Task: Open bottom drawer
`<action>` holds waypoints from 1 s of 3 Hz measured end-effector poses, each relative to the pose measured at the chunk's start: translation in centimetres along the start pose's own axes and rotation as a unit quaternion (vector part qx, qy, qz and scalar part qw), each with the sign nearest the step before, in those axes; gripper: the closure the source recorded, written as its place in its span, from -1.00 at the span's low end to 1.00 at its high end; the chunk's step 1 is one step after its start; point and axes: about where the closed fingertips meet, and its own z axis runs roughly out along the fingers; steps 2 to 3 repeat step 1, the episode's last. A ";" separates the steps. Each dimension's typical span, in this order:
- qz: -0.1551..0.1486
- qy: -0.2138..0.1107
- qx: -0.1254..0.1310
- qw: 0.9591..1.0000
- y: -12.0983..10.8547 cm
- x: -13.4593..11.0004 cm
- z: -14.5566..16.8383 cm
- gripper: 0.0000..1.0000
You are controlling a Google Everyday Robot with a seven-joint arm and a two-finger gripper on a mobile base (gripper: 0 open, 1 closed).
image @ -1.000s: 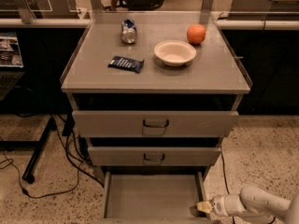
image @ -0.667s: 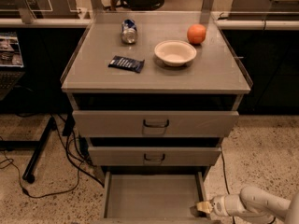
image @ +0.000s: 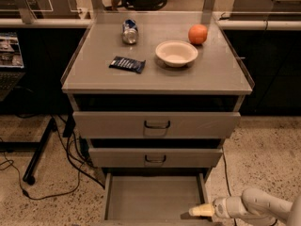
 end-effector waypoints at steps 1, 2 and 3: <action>0.000 0.000 0.000 1.000 0.0 0.0 0.0 -1.00; 0.000 0.000 0.000 1.000 0.0 0.0 0.0 -1.00; 0.000 0.000 0.000 1.000 0.0 0.0 0.0 -1.00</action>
Offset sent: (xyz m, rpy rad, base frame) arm 0.0000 0.0000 0.0000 0.0000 0.0000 0.0000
